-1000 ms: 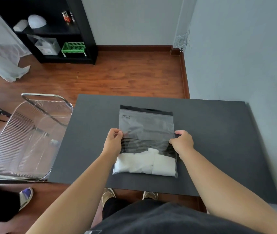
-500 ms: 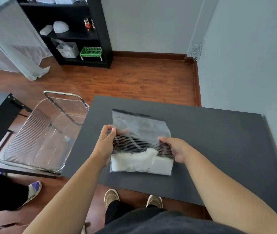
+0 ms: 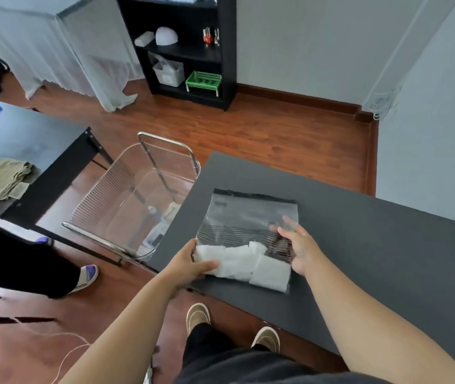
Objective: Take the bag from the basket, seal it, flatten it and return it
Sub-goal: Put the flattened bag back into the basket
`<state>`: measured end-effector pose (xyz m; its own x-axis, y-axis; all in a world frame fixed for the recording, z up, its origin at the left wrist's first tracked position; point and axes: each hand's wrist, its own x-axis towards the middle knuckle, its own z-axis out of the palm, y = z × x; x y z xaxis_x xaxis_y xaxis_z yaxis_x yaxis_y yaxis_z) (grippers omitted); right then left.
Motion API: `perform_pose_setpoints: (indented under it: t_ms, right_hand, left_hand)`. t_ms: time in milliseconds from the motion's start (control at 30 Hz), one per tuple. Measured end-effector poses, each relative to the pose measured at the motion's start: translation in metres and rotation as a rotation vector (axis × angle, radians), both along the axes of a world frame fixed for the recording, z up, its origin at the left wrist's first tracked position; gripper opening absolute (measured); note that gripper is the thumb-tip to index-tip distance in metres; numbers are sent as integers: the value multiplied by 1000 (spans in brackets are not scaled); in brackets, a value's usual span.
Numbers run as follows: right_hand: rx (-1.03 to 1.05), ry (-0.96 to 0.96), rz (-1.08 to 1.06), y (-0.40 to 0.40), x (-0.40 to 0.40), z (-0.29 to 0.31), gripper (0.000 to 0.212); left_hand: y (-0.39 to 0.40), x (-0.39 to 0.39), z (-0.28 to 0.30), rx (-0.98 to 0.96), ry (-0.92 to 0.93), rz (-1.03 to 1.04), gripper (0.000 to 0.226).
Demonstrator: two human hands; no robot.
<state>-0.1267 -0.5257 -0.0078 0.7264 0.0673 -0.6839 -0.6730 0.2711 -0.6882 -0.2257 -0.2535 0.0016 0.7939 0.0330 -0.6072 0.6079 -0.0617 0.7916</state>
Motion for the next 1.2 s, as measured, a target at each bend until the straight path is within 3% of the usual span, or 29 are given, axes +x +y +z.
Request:
perform_pose_setpoints:
  t_ms: [267,400,533,667,900,1033,1200]
  right_hand:
    - [33,31,-17,38,42,22,19]
    - [-10,2,-2,73,60,31,17]
    - [-38,-3,46,119,67,30,17]
    - [-47,-14,103,168,75,25,18]
    - [-172,-30,183,242,91,14,22]
    - [-262,-11,233,271,102,4,29]
    - [-496,-46,393,302,106,-2,70]
  left_hand:
    - [73,19,38,56,-62,-89,99]
    - [117,30,56,72,-100,72,81]
    - [174,41,58,107,-78,234,79]
    - [222,56,48,287,-7,257,61]
    - [291,80,24,755,121,-34,37]
    - [315,95,11,824,209,-199,52]
    - [331,104,-8,852,347,-342,64]
